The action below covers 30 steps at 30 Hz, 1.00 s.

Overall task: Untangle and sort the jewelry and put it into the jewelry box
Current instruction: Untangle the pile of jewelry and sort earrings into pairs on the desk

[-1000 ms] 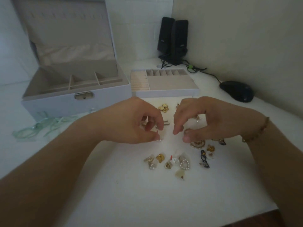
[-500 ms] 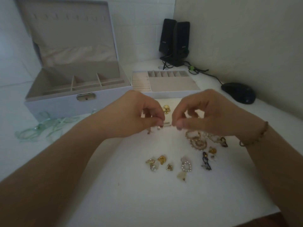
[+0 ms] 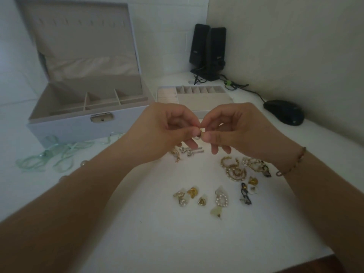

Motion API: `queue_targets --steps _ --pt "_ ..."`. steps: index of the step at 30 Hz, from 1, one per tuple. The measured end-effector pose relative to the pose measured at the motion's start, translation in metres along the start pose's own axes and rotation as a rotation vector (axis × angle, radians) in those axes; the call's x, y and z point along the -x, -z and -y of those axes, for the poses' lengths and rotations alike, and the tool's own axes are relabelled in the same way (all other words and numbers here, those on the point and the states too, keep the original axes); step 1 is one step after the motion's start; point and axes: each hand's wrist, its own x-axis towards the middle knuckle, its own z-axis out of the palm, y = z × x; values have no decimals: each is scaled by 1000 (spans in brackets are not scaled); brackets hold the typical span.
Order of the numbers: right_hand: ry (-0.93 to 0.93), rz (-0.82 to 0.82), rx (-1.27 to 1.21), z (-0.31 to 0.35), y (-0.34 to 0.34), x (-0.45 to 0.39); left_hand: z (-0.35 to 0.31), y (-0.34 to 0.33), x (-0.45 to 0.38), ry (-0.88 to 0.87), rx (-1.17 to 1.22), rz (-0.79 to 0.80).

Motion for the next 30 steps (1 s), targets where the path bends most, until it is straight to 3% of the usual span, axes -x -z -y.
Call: queue_targets --steps 6,13,19,24,30 --pt "0 29 30 2 -1 1 -3 -1 1 47 216 -10" --pt "-46 21 126 9 2 4 -2 0 1 137 307 23" --pt "-217 -256 413 2 60 9 -2 6 0 204 396 -24" --pt "-442 -9 700 -15 72 10 -1 6 -1 216 348 -19" --pt "-442 6 821 -18 65 8 -2 5 0 246 364 -15"
